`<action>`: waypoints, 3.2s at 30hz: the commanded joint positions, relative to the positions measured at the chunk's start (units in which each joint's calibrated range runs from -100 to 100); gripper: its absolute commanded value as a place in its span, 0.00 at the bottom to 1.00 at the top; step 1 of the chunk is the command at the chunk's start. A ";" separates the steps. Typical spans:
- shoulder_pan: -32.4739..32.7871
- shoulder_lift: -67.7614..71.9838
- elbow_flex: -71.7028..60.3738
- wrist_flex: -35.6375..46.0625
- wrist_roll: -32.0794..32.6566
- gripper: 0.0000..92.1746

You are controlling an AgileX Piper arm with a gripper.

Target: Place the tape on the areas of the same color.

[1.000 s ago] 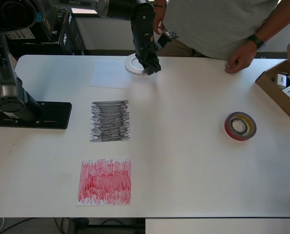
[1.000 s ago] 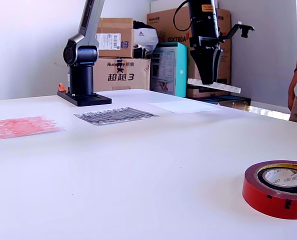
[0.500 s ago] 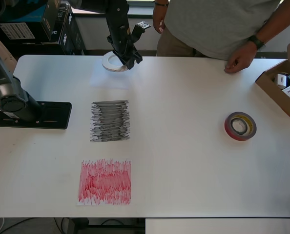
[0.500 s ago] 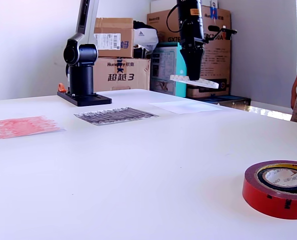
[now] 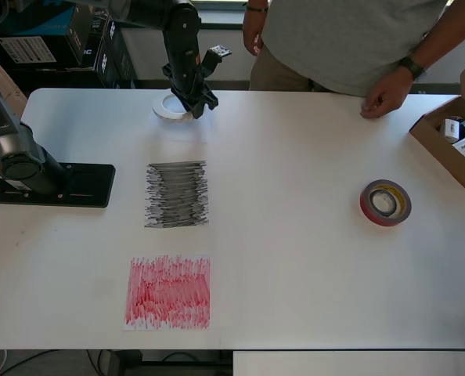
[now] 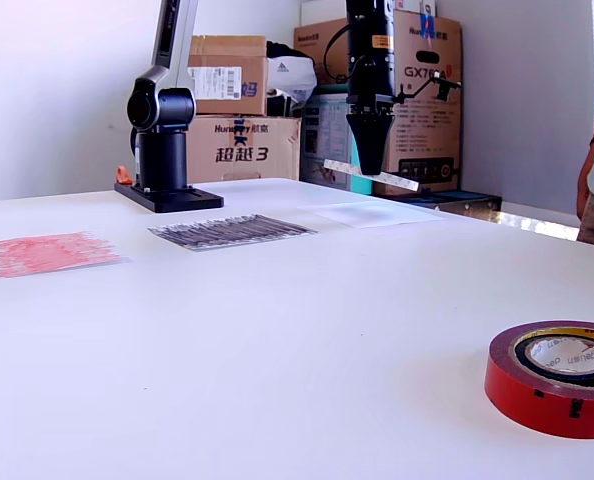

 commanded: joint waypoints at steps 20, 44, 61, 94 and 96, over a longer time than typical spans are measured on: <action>-0.34 4.85 -0.28 -2.73 0.55 0.06; 0.21 4.66 -0.28 -2.39 -0.10 0.38; -0.74 -16.20 -1.28 -2.30 5.63 0.38; -25.91 -27.61 -0.92 -16.90 23.15 0.37; -27.10 -27.61 -1.19 -16.90 22.98 0.37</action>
